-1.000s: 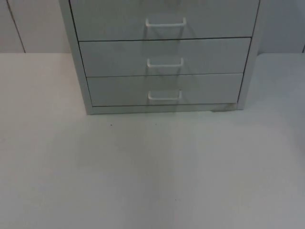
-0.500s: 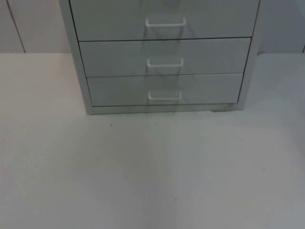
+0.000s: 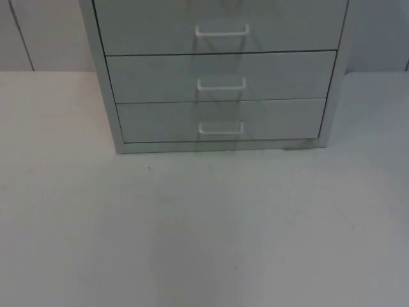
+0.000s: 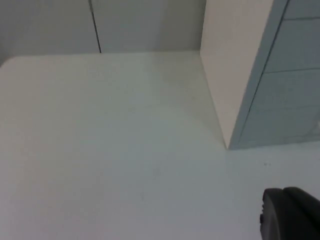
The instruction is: Open the drawer with the left hand, place the block into the drawer with the right hand, then close the drawer with the left hand.
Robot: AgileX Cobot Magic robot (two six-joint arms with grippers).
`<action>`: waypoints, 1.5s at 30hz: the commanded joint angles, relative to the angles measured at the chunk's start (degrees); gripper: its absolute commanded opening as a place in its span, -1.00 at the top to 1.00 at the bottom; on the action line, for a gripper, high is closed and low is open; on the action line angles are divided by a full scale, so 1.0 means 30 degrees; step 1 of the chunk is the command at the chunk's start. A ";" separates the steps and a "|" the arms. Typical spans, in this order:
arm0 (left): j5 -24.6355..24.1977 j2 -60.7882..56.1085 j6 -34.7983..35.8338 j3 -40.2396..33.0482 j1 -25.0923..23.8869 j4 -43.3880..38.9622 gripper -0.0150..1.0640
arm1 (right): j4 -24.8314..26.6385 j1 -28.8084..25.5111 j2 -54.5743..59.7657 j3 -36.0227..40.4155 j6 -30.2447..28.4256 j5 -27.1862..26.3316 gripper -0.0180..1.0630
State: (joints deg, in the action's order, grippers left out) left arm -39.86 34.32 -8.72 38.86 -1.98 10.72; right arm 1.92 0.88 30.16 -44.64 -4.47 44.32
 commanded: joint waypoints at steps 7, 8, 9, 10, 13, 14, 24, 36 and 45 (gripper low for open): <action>-0.1124 -0.6205 -0.0025 -0.1773 -0.0044 0.0347 0.97 | 0.0920 0.0984 -0.4022 0.2831 -0.0939 -0.0714 -0.43; -0.1124 -0.6205 -0.0025 -0.1773 -0.0044 0.0347 0.97 | 0.0920 0.0984 -0.4022 0.2831 -0.0939 -0.0714 -0.43; -0.1487 -0.6833 -0.0025 -0.1773 -0.0044 0.0272 0.97 | 0.0919 0.1291 -0.4506 0.3096 -0.1027 -0.0464 -0.43; -0.1996 -0.7436 -0.0025 -0.1773 -0.0044 0.0270 0.97 | 0.0919 0.1599 -0.4993 0.3244 -0.1027 -0.0031 -0.43; -0.3469 -0.8998 -0.0025 -0.1848 -0.0044 0.0270 0.97 | 0.0919 0.2124 -0.6349 0.3625 -0.0884 0.1666 -0.43; -0.3899 -0.9549 -0.0025 -0.1842 -0.0044 0.0270 0.97 | 0.0919 0.2135 -0.6783 0.3739 -0.0884 0.2110 -0.43; -0.6019 -1.1439 0.0103 -0.2108 -0.0044 0.0263 0.97 | 0.0881 0.2135 -1.0053 0.3949 -0.0659 0.5378 -0.43; -0.6065 -1.1439 0.0135 -0.3028 -0.0044 0.0139 0.97 | -0.1093 0.2135 -1.0053 0.5018 0.1064 0.5842 -0.43; -0.6065 -1.1439 0.0135 -0.3028 -0.0044 0.0064 0.97 | -0.2099 0.2135 -1.0053 0.5018 0.2282 0.5840 -0.43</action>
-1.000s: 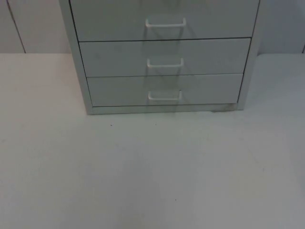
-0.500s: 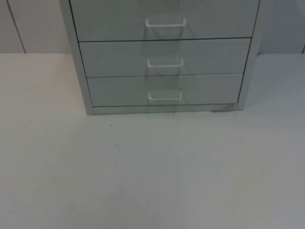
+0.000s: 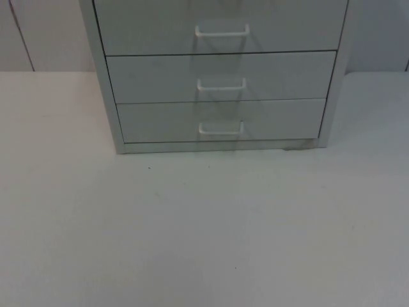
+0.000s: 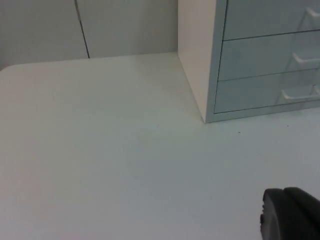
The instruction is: Open the drawer with the left hand, place the block into the drawer with the right hand, then close the drawer with the left hand.
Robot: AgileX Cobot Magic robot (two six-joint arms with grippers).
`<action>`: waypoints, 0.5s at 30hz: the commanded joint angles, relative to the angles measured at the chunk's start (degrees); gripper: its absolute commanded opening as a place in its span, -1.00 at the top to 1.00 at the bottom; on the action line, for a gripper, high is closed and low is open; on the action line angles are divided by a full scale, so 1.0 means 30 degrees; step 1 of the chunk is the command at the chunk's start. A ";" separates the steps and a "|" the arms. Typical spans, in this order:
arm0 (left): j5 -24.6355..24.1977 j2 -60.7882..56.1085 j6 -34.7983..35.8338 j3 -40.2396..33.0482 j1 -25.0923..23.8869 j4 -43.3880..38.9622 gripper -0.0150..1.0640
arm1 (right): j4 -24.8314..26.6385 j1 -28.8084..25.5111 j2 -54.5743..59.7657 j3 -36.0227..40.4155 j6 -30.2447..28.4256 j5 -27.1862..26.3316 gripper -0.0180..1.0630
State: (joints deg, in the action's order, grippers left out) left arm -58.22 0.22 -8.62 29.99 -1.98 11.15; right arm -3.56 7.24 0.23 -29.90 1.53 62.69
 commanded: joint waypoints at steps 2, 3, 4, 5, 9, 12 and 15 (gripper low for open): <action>0.0056 -0.0075 0.0099 -0.0071 -0.0044 -0.0078 0.97 | -0.0273 0.0014 -0.0077 0.0105 0.0142 -0.0284 -0.43; 0.0056 -0.0075 0.0099 -0.0071 -0.0044 -0.0130 0.97 | -0.0273 0.0014 -0.0077 0.0105 0.0142 -0.0284 -0.43; 0.0056 -0.0075 0.0099 -0.0071 -0.0044 -0.0198 0.97 | -0.0273 0.0014 -0.0077 0.0105 0.0142 -0.0284 -0.43; 0.0056 -0.0075 0.0099 -0.0071 -0.0044 -0.0224 0.97 | -0.0238 0.0014 -0.0077 0.0105 0.0092 -0.0284 -0.43; -0.0013 -0.0075 0.0099 -0.0071 -0.0044 -0.0487 0.97 | 0.0340 0.0014 -0.0077 0.0105 -0.0653 -0.0284 -0.43; -0.0013 -0.0075 0.0099 -0.0071 -0.0044 -0.0527 0.97 | 0.0411 0.0014 -0.0077 0.0105 -0.0819 -0.0284 -0.43; -0.0054 -0.0075 0.0099 -0.0071 -0.0044 -0.0687 0.97 | 0.0445 0.0014 -0.0077 0.0105 -0.0819 -0.0284 -0.43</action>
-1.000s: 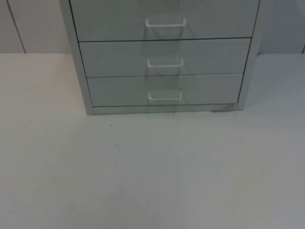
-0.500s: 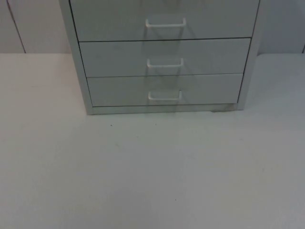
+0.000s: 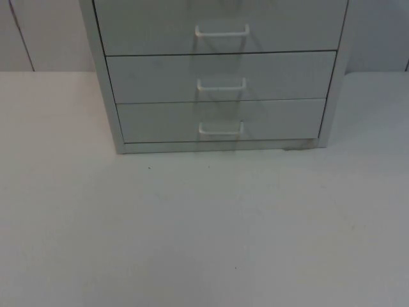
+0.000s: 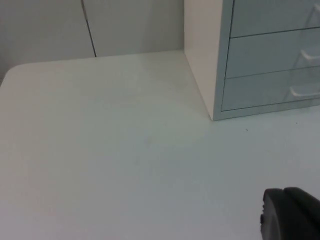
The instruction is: Open the drawer with the left hand, place the block into the drawer with the right hand, then close the drawer with the left hand.
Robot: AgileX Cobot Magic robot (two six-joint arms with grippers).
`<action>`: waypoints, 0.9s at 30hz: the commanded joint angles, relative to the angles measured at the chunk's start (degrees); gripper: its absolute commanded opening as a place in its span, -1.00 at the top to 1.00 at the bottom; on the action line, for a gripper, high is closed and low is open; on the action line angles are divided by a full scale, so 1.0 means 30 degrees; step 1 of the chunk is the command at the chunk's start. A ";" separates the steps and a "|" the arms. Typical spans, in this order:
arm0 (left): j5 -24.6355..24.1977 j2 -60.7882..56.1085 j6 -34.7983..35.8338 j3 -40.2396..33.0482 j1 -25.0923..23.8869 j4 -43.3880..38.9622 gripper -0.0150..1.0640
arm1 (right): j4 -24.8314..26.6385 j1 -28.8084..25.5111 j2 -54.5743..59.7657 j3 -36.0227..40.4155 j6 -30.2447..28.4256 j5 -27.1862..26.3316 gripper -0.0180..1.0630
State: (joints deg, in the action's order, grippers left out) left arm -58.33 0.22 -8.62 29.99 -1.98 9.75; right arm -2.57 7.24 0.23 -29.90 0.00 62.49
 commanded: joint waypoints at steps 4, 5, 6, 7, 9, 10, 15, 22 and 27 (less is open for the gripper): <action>-0.0017 -0.0075 0.0596 -0.0071 -0.0044 -0.0697 0.97 | 0.0115 0.0014 -0.0077 0.0105 -0.0310 -0.0217 -0.43; -0.0017 -0.0075 0.0684 -0.0071 -0.0044 -0.0821 0.97 | 0.0115 0.0014 -0.0077 0.0105 -0.0310 -0.0217 -0.43; -0.0017 -0.0075 0.0684 -0.0071 -0.0044 -0.0821 0.97 | 0.0115 0.0014 -0.0077 0.0105 -0.0310 -0.0217 -0.43; -0.0134 -0.0075 0.0684 -0.0071 -0.0044 -0.1054 0.97 | 0.0115 0.0014 -0.0077 0.0105 -0.0310 -0.0217 -0.43; -0.0968 -0.0075 0.0684 -0.0254 -0.0044 -0.2423 0.97 | 0.0115 0.0014 -0.0077 0.0105 -0.0310 -0.0217 -0.43; -0.1230 -0.0075 0.1131 -0.0596 -0.0044 -0.3249 0.97 | 0.0115 0.0014 -0.0077 0.0105 -0.0310 -0.0217 -0.43; -0.1099 -0.0075 0.1601 -0.0551 -0.0044 -0.3499 0.97 | 0.0115 0.0014 -0.0077 0.0105 -0.0310 -0.0217 -0.43; -0.1099 -0.0075 0.3028 -0.0551 -0.0044 -0.4558 0.97 | 0.0115 0.0014 -0.0077 0.0105 -0.0310 -0.0217 -0.43; -0.1099 -0.0075 0.3028 -0.0551 -0.0044 -0.4558 0.97 | 0.0115 0.0014 -0.0077 0.0105 -0.0310 -0.0217 -0.43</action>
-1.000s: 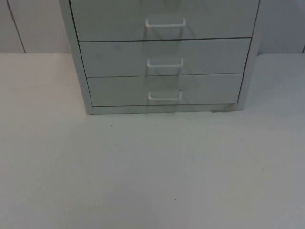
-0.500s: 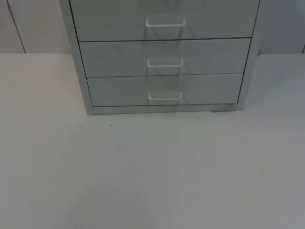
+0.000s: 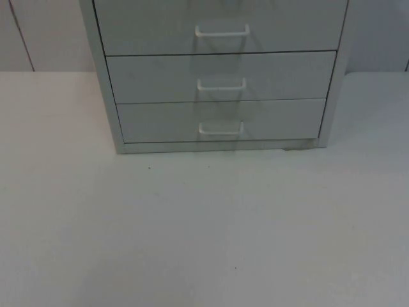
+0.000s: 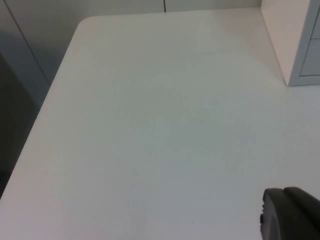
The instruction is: Open the drawer with the left hand, place the block into the drawer with the right hand, then close the drawer with the left hand.
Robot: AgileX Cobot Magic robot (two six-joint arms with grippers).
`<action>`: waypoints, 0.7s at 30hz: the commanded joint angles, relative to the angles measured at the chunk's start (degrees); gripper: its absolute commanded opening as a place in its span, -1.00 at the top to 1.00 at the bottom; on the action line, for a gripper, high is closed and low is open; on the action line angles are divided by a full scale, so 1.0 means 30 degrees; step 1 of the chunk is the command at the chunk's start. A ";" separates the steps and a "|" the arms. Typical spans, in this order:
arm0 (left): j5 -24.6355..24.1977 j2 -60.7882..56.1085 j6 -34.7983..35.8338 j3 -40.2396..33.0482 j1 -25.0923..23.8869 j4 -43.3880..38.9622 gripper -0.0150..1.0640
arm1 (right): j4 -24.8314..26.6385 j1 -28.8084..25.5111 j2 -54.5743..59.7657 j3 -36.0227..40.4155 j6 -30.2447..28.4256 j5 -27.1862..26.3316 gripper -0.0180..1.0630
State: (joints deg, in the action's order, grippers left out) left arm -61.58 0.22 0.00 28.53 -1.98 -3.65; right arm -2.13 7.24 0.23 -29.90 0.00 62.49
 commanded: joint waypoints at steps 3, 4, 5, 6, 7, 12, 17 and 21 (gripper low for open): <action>-0.0017 -0.0075 0.0152 -0.0063 -0.0044 0.0018 0.97 | -0.0031 0.0014 -0.0077 0.0105 -0.0310 -0.0217 -0.43; -0.0017 -0.0075 0.0152 -0.0063 -0.0044 0.0260 0.97 | -0.0031 0.0014 -0.0077 0.0105 -0.0310 -0.0217 -0.43; -0.0017 -0.0075 0.0152 -0.0063 -0.0044 0.0526 0.97 | -0.0031 0.0014 -0.0077 0.0105 -0.0310 -0.0217 -0.43; -0.0017 -0.0075 0.0152 -0.0063 -0.0044 0.0623 0.97 | -0.0031 0.0014 -0.0077 0.0105 -0.0310 -0.0217 -0.43; -0.0017 -0.0075 0.0152 -0.0063 -0.0044 0.0623 0.97 | -0.0031 0.0014 -0.0077 0.0105 -0.0310 -0.0217 -0.43; -0.0017 -0.0075 0.0231 -0.0063 -0.0044 0.0623 0.97 | -0.0031 0.0014 -0.0077 0.0105 -0.0310 -0.0217 -0.43; -0.0017 -0.0075 0.0233 -0.0063 -0.0044 0.0623 0.93 | -0.0032 0.0014 -0.0077 0.0105 -0.0310 -0.0217 -0.44; -0.0017 -0.0075 0.0233 -0.0063 -0.0044 0.0623 0.49 | -0.0032 0.0014 -0.0077 0.0105 -0.0310 -0.0217 -0.74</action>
State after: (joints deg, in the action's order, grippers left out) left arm -61.62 0.22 0.00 28.53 -1.98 -2.34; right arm -2.13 7.24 0.23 -29.90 0.00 62.49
